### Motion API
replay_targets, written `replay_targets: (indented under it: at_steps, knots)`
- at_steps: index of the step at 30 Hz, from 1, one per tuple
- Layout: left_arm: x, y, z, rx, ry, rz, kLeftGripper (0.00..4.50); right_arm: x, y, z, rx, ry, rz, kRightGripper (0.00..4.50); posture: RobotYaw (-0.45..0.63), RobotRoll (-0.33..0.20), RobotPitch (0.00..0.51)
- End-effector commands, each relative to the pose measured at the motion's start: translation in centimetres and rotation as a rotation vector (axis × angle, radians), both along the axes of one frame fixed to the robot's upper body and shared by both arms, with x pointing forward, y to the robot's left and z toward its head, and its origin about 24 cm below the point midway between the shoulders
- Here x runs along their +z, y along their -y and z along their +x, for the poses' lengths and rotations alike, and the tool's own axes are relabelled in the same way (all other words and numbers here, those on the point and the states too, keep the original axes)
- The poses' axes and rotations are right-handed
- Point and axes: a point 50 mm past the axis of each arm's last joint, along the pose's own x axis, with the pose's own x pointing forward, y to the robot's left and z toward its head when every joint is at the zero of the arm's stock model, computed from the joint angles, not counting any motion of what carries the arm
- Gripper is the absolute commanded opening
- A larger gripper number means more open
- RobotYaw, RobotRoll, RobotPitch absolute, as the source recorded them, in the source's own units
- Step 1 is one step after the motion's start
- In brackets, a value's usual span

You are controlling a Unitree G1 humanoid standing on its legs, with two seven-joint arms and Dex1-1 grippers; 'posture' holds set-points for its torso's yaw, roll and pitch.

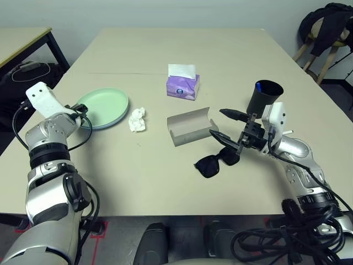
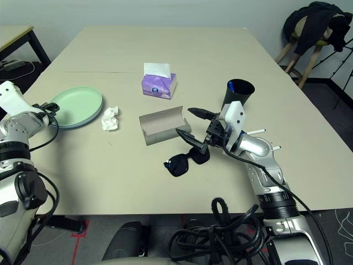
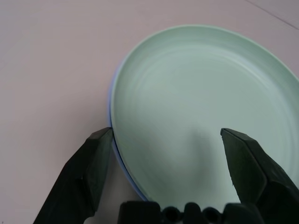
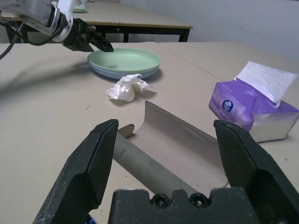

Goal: Organize and tidy the items on the table.

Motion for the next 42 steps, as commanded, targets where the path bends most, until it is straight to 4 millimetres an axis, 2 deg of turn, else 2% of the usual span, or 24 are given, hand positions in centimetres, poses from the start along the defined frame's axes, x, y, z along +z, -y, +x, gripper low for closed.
replay_targets:
  at_steps: [1, 9, 14, 20, 31, 42]
  knots:
    - [1.4, 1.3, -0.3, -0.21, 0.055, 0.072, 4.46, -0.1, 0.1, 0.0, 0.0, 0.002, -0.011, 4.5, 0.1, 0.0, 0.046]
    - [2.7, 4.2, 0.0, -0.606, 0.286, 0.361, 4.46, -0.2, -0.2, 0.0, 0.003, 0.005, -0.005, 4.5, 0.1, 0.0, 0.044]
    - [1.9, 5.7, 0.6, -0.781, 0.267, 0.463, 4.46, -0.2, -0.2, 0.0, 0.001, 0.006, -0.007, 4.5, 0.09, 0.0, 0.044]
    - [1.1, 7.1, 1.3, -0.93, 0.251, 0.476, 4.46, -0.1, -0.1, -0.1, -0.005, 0.011, -0.006, 4.5, 0.08, 0.0, 0.045]
    - [-1.4, 7.4, 1.7, -1.033, 0.136, 0.439, 4.46, 0.1, 0.0, -0.1, -0.01, 0.018, -0.007, 4.5, 0.08, 0.0, 0.045]
    - [-2.6, 7.6, 1.9, -1.01, 0.057, 0.388, 4.46, 0.1, 0.0, -0.1, -0.012, 0.017, -0.005, 4.5, 0.07, 0.0, 0.045]
